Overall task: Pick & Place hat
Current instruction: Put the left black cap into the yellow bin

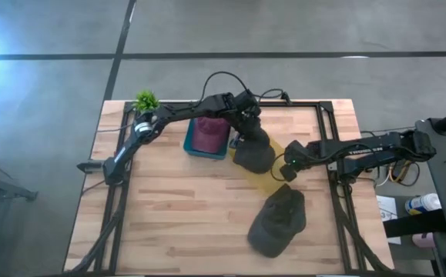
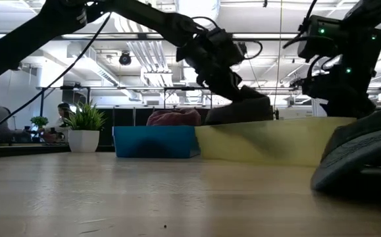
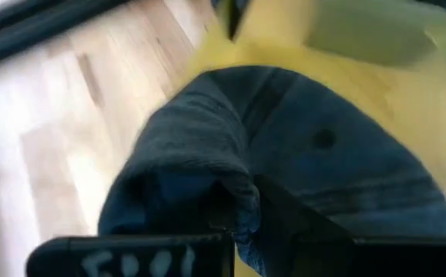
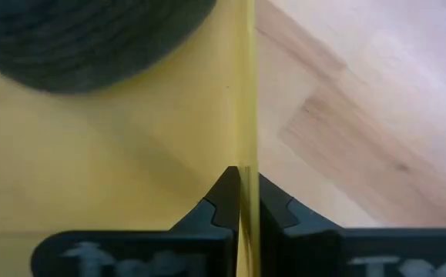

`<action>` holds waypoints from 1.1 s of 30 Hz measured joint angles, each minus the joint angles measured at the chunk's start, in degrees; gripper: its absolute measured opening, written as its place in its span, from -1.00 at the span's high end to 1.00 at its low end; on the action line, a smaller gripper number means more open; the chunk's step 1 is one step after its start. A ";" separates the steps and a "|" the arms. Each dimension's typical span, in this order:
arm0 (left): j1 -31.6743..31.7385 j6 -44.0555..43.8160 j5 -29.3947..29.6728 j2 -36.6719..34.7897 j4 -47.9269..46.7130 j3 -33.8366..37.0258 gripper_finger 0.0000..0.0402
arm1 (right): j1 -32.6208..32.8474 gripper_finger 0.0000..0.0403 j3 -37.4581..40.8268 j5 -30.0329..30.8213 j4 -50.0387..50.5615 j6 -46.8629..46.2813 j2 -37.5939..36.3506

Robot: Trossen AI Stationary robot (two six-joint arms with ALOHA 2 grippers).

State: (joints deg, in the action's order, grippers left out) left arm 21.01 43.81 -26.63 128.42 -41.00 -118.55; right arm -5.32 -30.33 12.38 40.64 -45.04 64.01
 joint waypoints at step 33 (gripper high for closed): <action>-2.78 -0.87 0.10 1.56 13.48 1.28 0.85 | -0.74 0.96 -0.09 2.62 2.01 4.97 0.00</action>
State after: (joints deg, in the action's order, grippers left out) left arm 18.23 42.94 -26.54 129.98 -27.52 -117.27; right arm -6.07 -30.41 15.00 42.65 -40.07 64.01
